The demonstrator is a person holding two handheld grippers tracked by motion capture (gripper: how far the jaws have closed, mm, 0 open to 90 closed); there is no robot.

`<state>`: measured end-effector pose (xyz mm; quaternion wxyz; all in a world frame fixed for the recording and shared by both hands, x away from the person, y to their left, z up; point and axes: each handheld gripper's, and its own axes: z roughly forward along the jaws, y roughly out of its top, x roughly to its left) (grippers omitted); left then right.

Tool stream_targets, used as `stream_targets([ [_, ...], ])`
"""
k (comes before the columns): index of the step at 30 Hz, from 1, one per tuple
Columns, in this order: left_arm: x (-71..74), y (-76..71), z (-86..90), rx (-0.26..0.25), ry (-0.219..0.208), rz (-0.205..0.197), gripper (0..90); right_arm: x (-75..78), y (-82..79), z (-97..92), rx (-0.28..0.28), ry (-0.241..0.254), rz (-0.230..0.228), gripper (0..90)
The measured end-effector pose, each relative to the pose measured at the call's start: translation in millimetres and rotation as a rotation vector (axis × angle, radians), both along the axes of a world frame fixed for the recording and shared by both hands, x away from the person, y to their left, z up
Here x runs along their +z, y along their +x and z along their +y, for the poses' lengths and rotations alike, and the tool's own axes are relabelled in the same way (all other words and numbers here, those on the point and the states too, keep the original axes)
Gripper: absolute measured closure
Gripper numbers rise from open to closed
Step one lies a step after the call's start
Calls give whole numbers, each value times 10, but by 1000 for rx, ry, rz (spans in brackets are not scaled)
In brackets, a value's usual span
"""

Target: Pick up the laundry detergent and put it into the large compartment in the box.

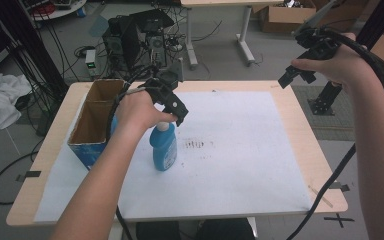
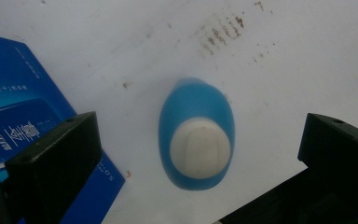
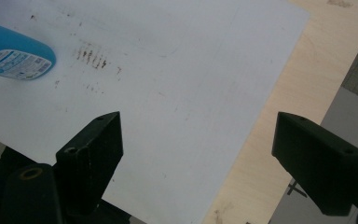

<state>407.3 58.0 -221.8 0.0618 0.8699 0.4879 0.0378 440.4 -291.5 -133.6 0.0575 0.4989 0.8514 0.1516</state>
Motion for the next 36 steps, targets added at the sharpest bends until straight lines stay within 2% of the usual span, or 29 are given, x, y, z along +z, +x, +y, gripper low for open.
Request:
stream_targets([
  [13,-165,-22,13,6,16,23,1,-43,-2,5,-3,1,6,164],
  [22,-310,-41,-27,-1,45,37,1,-70,-14,3,1,-5,10,164],
  [36,-484,-48,-50,1,53,52,1,-71,-46,-9,6,4,7,164],
])
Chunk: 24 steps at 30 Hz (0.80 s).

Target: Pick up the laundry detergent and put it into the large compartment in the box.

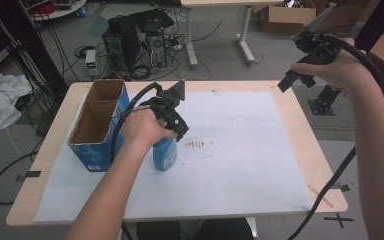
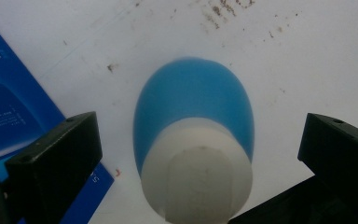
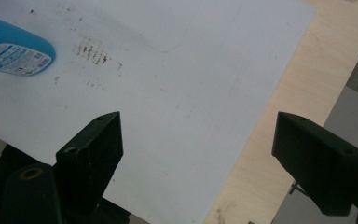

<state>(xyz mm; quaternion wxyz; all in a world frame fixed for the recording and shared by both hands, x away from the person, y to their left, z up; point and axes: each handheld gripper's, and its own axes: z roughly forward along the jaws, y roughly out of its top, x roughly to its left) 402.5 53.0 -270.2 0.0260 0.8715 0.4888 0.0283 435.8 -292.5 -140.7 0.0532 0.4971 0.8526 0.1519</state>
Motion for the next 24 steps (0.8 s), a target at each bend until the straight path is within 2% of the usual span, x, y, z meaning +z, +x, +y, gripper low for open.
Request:
stream_targets([
  [24,-184,10,12,5,16,18,15,-39,32,31,6,4,10,164],
])
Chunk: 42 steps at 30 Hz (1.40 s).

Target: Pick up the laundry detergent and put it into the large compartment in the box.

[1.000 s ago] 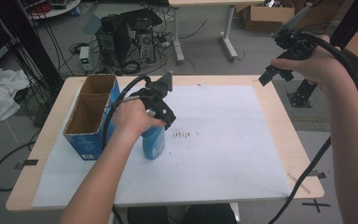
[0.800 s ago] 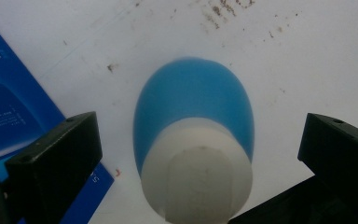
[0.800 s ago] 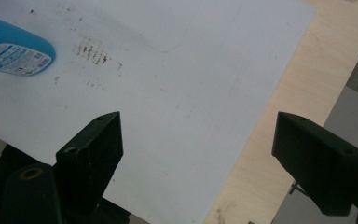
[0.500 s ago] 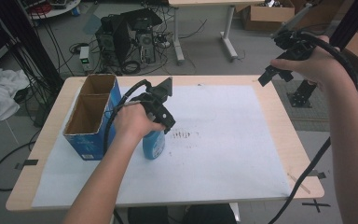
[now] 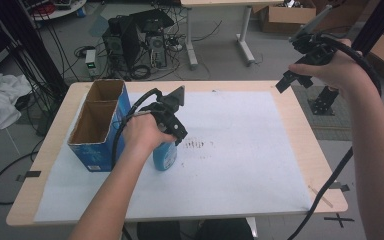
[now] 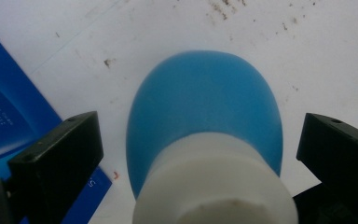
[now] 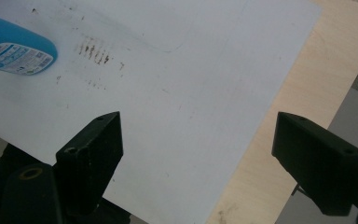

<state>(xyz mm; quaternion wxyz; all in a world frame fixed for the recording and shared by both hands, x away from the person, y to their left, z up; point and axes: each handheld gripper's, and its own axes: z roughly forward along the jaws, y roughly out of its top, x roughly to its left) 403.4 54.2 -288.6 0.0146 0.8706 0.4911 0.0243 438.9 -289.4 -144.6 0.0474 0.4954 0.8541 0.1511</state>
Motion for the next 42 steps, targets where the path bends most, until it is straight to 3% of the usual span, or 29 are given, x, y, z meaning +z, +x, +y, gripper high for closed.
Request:
stream_targets([
  [16,-19,6,-25,5,9,-9,109,-5,-1,-6,8,-2,-3,164],
  [42,-29,24,-22,12,13,-5,157,8,8,-18,-2,0,-4,164],
])
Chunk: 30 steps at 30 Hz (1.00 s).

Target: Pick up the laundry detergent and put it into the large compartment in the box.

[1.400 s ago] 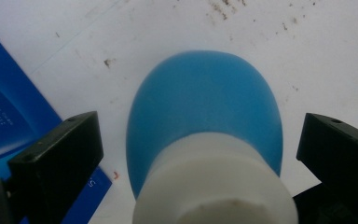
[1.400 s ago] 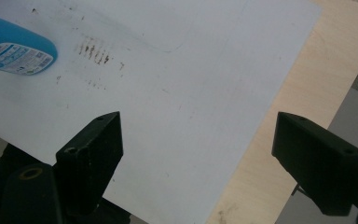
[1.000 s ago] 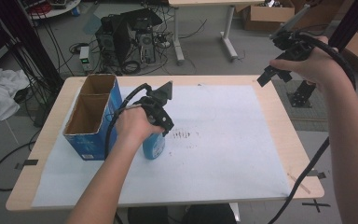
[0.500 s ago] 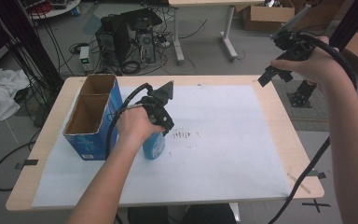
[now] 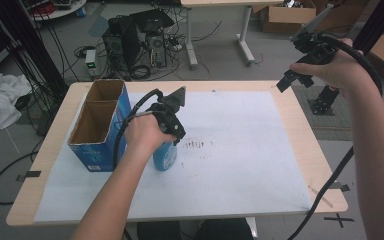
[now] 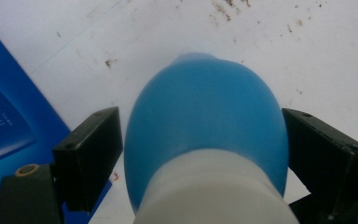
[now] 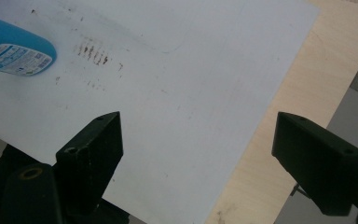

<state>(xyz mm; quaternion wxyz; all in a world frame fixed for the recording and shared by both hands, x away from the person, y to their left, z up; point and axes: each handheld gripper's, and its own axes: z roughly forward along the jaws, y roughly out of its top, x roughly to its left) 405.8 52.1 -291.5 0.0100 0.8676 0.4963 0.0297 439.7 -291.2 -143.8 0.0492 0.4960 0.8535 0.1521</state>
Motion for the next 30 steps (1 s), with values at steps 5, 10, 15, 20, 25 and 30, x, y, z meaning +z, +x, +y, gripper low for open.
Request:
stream_targets([
  [5,7,4,11,4,-4,5,175,-5,5,-6,-2,2,1,164],
  [10,6,7,21,6,-8,10,221,-12,10,-3,1,2,0,164],
  [15,6,9,27,8,-11,15,268,-16,14,4,1,1,2,164],
  [20,11,17,36,10,-13,20,322,-20,17,1,3,2,1,164],
  [25,14,18,44,12,-22,26,371,-32,22,-8,0,2,3,164],
  [30,16,25,43,10,-22,28,374,-32,23,-7,-3,4,4,164],
])
